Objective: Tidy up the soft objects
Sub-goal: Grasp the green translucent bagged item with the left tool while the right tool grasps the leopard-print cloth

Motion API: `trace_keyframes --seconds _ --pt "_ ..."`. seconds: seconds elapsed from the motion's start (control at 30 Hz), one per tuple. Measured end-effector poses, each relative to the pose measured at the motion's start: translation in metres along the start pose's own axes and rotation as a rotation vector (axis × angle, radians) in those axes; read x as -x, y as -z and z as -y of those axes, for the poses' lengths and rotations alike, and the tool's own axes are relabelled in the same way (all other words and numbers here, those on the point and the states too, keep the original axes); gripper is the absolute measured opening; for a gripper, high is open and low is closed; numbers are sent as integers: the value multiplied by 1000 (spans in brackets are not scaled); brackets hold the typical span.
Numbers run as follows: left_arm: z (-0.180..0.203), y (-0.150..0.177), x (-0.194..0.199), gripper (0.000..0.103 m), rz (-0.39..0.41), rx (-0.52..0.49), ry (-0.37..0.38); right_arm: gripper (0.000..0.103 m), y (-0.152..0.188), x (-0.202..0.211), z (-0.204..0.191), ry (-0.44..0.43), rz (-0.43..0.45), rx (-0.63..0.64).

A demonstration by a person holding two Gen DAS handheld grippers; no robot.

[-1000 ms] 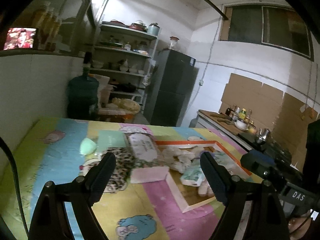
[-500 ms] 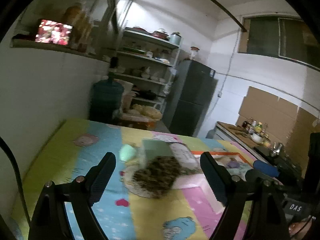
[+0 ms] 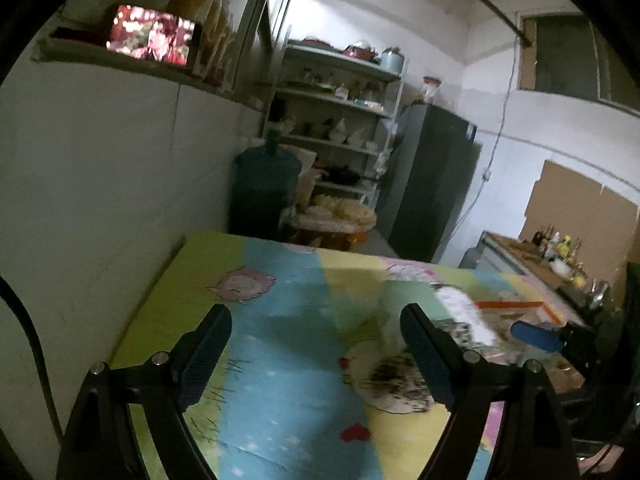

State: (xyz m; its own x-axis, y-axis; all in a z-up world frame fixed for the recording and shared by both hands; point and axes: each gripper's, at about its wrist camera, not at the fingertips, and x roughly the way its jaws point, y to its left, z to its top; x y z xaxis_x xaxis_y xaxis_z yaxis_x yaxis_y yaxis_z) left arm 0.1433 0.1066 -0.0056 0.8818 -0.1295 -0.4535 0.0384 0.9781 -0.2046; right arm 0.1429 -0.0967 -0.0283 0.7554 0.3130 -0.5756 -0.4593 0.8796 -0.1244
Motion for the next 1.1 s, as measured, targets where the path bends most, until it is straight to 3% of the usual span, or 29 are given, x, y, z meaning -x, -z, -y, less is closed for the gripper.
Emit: trace_keyframes --seconds 0.13,0.23,0.47,0.73,0.9,1.1 --pt "-6 -4 -24 86 -52 -30 -22 65 -6 -27 3 -7 -36 11" --pt "-6 -3 -42 86 -97 -61 -21 57 -6 -44 5 -12 -74 7" --pt "2 -1 -77 86 -176 -136 16 11 0 -60 12 -73 -121 -24" --pt "24 -6 -121 86 -231 -365 117 7 10 -15 24 -193 -28 -102" --pt "33 -4 -153 86 -301 -495 252 7 15 9 22 -222 4 -109" --pt "43 1 -182 86 -353 -579 265 7 23 9 21 -245 -7 -114"
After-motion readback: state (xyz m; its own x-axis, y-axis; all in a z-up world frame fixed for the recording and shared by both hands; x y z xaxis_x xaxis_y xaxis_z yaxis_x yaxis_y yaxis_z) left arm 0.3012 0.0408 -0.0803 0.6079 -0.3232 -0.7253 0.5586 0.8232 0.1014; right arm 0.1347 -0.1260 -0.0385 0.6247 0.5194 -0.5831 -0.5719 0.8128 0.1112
